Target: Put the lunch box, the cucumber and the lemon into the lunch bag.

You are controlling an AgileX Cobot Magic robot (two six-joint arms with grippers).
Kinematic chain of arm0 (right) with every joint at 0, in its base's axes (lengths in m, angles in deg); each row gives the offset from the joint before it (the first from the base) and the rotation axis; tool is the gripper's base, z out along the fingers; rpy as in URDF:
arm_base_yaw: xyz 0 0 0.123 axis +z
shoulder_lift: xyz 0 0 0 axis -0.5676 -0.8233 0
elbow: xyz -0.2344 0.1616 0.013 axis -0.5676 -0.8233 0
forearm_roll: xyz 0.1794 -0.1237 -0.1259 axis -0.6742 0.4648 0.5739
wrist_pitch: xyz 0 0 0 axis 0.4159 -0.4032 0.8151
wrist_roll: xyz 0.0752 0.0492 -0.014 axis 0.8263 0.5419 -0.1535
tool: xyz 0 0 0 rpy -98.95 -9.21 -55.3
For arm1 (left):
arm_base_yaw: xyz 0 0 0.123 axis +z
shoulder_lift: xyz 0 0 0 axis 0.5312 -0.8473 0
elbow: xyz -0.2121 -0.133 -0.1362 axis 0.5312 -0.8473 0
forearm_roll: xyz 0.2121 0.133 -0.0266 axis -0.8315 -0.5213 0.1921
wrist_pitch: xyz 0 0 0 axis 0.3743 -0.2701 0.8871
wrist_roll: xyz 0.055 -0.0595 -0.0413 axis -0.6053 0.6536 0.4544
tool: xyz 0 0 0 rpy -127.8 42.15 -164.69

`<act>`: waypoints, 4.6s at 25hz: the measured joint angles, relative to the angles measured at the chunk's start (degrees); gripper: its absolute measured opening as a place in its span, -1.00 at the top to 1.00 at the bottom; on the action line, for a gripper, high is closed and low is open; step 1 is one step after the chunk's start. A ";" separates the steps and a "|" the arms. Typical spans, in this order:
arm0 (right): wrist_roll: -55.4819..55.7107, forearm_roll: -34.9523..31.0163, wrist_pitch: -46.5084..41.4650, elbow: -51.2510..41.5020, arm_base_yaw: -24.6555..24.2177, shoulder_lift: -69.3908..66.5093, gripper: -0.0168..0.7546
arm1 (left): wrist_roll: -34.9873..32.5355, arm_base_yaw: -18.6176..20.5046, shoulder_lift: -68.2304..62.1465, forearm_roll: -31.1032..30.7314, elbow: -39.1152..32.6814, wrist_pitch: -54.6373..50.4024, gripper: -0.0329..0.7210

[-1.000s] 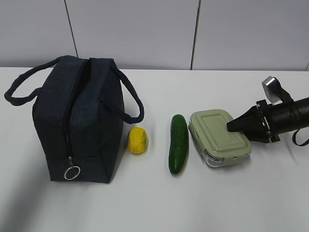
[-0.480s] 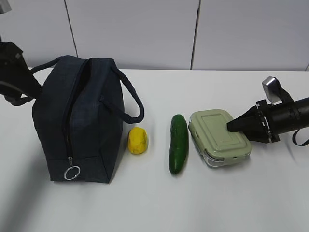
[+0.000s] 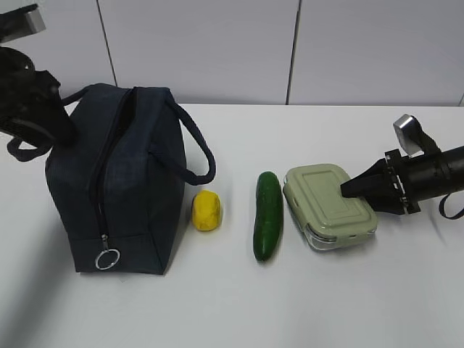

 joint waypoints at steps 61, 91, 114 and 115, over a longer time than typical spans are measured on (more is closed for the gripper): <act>7.90 -3.54 4.41 -0.29 3.30 9.30 0.03 | 6.05 -6.99 -2.23 -19.10 11.33 -3.26 0.88; 16.15 -9.30 3.24 6.79 19.94 18.27 0.03 | 6.23 -11.64 -2.23 -18.01 11.33 -3.46 0.88; 16.30 -10.36 2.70 8.02 25.33 17.28 0.03 | 5.98 -11.74 -2.23 -8.59 11.33 -3.46 0.88; 16.30 -10.36 2.70 8.02 25.33 16.73 0.03 | 5.87 -11.74 -2.23 -8.47 11.33 -3.46 0.88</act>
